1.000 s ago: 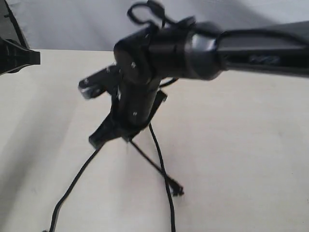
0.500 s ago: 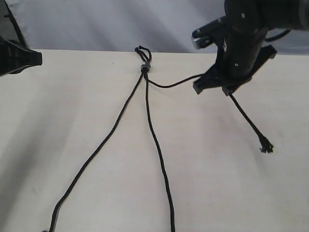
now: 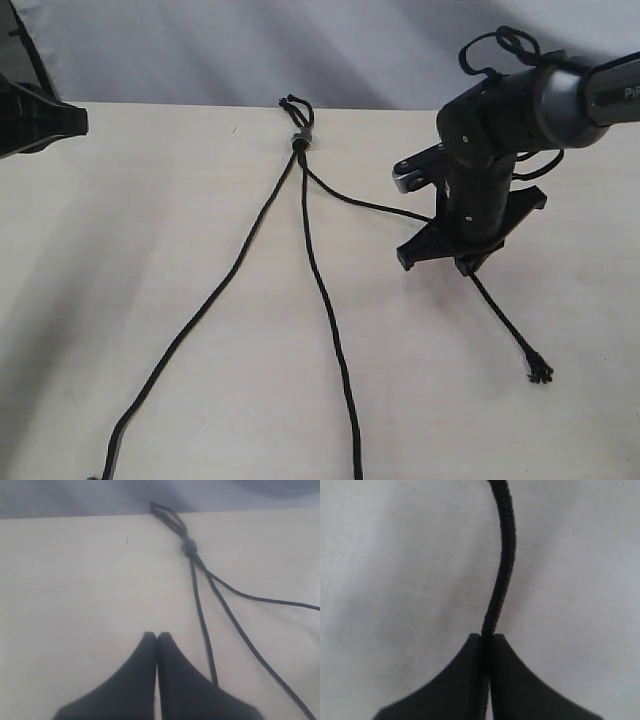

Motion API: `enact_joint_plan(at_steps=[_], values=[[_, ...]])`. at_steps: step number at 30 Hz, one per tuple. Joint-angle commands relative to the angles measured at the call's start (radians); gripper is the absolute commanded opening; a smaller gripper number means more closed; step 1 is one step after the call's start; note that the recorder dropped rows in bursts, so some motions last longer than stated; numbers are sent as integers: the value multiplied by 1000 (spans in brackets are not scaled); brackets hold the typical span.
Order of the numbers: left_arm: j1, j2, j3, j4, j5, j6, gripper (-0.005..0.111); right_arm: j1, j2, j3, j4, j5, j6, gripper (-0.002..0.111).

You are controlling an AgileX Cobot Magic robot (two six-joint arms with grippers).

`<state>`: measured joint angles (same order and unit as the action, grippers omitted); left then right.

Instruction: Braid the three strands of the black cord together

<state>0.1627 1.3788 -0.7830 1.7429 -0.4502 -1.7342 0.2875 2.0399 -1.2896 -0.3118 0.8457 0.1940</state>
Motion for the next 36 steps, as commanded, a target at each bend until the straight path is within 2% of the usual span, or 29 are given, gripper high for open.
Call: enact_joint_plan(at_steps=[1,3,5,7,9,12,16,17,20,21,24,25,28,29,31,34,36], values=[[4,-1,-5,-1,-2,-17,0,-6,3,1,1,2,47,32],[4,-1,-5,-26,-9,-39,3,-6,3,1,1,2,72,57],[4,-1,-5,-26,-21,-79,12,-6,-3,1,1,2,44,78],[4,-1,-5,-26,-43,-112,23,-6,-22,1,1,-11,20,88],[4,-1,-10,-44,-106,-127,35,-6,-68,1,1,-53,20,90],[4,-1,-48,-46,-350,-81,48,-6,-165,1,1,-107,20,90],[-33,-1,-104,-91,-771,158,50,-6,-333,1,1,-160,20,90],[-53,-3,-104,-116,-771,233,50,-6,-375,1,1,-164,20,90],[-150,-32,-97,-116,-771,280,50,-6,-476,4,1,-168,20,90],[-195,-42,-97,-111,-727,282,50,-6,-503,14,1,-174,20,90],[-365,-56,-97,-52,-454,282,50,-6,-599,78,1,-251,20,90],[-452,-58,-97,-14,-308,275,50,-6,-629,110,1,-287,22,90],[-635,-47,-92,1,88,210,50,-6,-701,204,-7,-373,29,90],[-674,-39,-92,1,239,205,50,-6,-722,235,-12,-395,29,90],[-745,-11,-102,1,514,192,50,-6,-749,287,-14,-430,29,90],[-772,43,-131,1,698,220,50,-6,-764,335,-16,-471,29,90],[-762,89,-177,-162,800,345,48,-6,-764,355,-34,-502,29,90]])
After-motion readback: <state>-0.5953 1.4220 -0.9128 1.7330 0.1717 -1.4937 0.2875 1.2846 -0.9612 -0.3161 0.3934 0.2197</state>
